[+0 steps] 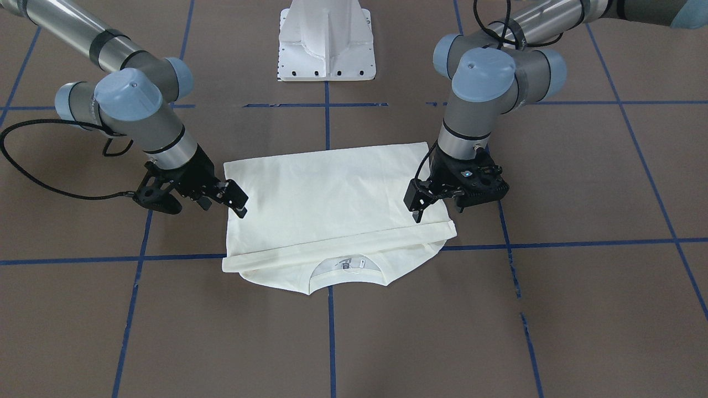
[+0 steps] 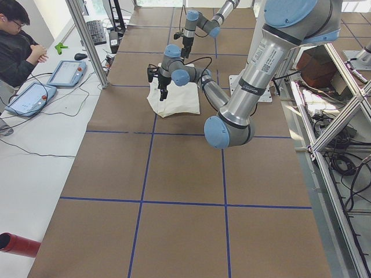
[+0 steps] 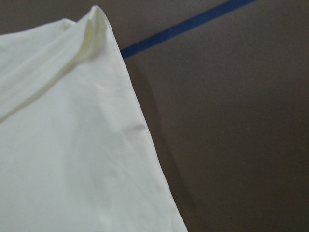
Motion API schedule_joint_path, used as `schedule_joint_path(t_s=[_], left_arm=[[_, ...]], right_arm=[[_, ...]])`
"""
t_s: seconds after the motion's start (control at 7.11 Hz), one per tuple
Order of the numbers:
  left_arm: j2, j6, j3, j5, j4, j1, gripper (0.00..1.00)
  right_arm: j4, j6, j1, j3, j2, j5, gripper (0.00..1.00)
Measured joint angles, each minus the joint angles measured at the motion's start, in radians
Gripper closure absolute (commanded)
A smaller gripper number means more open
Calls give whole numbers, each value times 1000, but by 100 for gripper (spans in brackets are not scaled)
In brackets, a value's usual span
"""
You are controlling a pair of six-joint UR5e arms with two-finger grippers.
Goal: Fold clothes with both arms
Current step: 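Release the collar edge and lower the right gripper to the shirt's side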
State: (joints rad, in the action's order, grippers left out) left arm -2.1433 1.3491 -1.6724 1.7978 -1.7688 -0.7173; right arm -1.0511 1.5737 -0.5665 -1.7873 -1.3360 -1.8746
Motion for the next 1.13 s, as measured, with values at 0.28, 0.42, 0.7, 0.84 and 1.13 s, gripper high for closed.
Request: schedule_joint_path(t_s=[0.28,0.42,0.7,0.84,1.13], left_arm=[[0,1,-3,0,0,1,0],[0,1,-4,0,0,1,0],[2,1,-3,-1,-1,0,0],[3,1,-3,-1,-1,0,0],[2,1,-3,-1,-1,0,0]], right_arm=[[-22,0,42,-11,-15,18,23],[-29,0,53,-6,-10,20,45],[-32,-5,59,2,-6,21,91],[-32,-10,59,4,-5,22,100],[-32,-16,51,2,-5,12,100]])
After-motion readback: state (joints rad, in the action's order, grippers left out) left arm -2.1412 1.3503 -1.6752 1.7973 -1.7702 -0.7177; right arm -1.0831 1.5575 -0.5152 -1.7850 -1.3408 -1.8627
